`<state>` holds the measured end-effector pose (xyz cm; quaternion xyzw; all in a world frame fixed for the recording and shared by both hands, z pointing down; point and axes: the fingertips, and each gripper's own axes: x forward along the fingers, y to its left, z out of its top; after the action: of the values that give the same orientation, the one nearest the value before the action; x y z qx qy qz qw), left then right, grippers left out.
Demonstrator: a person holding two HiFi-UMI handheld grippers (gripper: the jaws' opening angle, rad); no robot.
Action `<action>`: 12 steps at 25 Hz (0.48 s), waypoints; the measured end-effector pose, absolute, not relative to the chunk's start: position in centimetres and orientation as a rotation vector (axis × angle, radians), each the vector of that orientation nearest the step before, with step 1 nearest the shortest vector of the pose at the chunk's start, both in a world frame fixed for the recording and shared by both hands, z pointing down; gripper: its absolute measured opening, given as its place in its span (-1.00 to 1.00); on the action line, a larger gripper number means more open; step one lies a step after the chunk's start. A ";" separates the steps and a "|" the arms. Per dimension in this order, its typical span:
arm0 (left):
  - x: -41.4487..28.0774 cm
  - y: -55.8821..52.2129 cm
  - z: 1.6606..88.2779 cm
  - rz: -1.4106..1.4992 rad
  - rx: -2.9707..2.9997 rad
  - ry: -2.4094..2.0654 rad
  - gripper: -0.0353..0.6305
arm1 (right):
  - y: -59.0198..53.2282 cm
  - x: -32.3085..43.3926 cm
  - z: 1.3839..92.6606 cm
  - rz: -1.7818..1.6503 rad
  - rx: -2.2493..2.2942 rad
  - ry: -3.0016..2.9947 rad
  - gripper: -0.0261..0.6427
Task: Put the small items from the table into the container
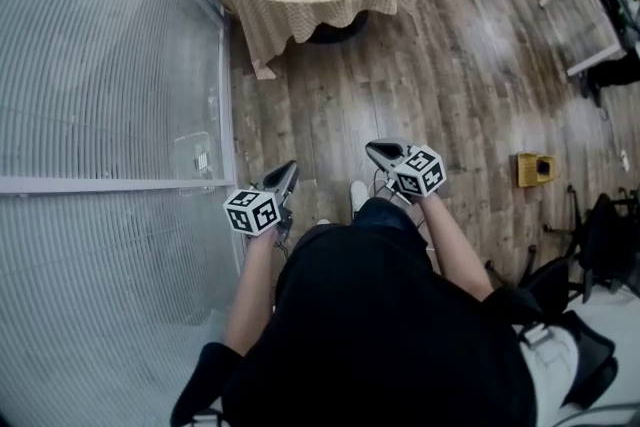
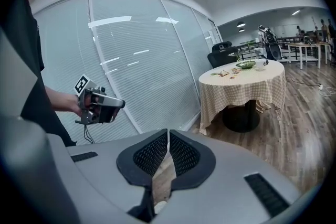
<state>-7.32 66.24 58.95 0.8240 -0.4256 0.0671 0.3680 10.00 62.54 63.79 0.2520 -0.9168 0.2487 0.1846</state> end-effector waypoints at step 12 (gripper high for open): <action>-3.5 60.3 58.2 0.178 2.061 -1.197 -0.88 | 54.8 14.0 64.3 0.714 0.601 -2.612 -0.82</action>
<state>-3.47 60.29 58.17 0.8022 -0.4657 0.0691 0.3671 13.98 54.76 64.30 0.2129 -0.9258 0.2530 0.1831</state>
